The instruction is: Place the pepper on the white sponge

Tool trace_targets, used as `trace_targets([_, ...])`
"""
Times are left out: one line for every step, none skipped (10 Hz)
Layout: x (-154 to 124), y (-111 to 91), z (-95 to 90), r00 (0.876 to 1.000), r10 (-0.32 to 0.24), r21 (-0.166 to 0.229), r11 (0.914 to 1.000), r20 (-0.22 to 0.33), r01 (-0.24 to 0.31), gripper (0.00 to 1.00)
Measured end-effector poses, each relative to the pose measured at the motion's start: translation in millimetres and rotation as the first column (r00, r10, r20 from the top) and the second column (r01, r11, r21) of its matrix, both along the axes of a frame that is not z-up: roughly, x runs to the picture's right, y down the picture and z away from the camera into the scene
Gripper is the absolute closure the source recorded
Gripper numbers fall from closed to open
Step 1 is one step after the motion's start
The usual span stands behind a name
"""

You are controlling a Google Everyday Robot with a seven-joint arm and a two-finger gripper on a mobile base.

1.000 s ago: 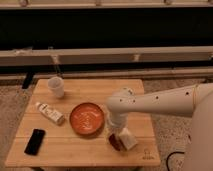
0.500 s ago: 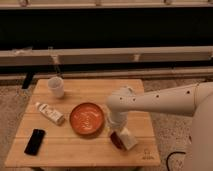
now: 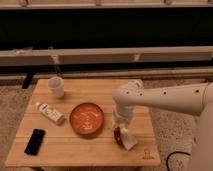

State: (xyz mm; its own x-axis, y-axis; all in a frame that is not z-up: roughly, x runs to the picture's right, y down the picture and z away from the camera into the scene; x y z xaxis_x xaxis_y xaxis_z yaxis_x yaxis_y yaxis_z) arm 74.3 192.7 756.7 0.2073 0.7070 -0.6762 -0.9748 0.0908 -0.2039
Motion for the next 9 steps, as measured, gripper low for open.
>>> trace_targets([7, -1, 1.2, 1.0, 0.007, 0.0, 1.0, -0.013, -0.007, 0.54])
trace_targets([14, -3, 2.6, 1.0, 0.017, 0.0, 0.9999, -0.026, -0.017, 0.66])
trace_targets([17, -4, 3.2, 0.999, 0.024, -0.001, 0.9997, -0.031, -0.024, 0.75])
trace_targets([20, -4, 3.9, 0.999, 0.03, -0.004, 0.9995, -0.032, -0.03, 0.8])
trace_targets([23, -2, 4.6, 0.999, 0.035, -0.008, 0.9993, -0.027, -0.036, 0.81])
trace_targets([22, 2, 6.8, 0.999, 0.028, -0.007, 0.9996, -0.035, -0.028, 0.75])
trace_targets([14, 5, 10.0, 0.999, 0.026, -0.001, 0.9997, -0.028, -0.026, 0.63])
trace_targets([13, 4, 9.9, 0.999, 0.027, 0.0, 0.9996, -0.027, -0.027, 0.57])
trace_targets([18, 1, 6.1, 0.999, 0.03, -0.001, 0.9996, -0.031, -0.03, 0.49])
